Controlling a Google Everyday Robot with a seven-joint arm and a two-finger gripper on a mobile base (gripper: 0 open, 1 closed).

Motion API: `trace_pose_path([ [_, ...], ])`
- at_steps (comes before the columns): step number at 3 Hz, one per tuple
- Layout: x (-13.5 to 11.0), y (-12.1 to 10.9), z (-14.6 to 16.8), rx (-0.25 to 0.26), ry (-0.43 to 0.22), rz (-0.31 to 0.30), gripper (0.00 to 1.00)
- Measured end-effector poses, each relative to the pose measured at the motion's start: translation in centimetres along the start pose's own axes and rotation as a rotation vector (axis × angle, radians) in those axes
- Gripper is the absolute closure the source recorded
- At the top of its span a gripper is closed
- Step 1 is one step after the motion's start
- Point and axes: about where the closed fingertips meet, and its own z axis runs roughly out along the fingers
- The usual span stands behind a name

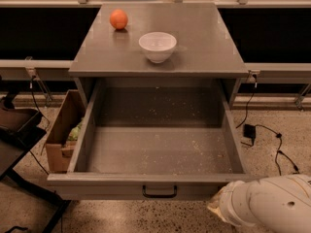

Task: Close top drawer

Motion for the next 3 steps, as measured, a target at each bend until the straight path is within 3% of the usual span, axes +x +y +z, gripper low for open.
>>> trace_pose_path([
  [2, -0.5, -0.8, 1.9, -0.014, -0.030, -0.015, 1.00],
  [3, -1.3, -2.8, 3.4, -0.013, -0.048, -0.040, 1.00],
])
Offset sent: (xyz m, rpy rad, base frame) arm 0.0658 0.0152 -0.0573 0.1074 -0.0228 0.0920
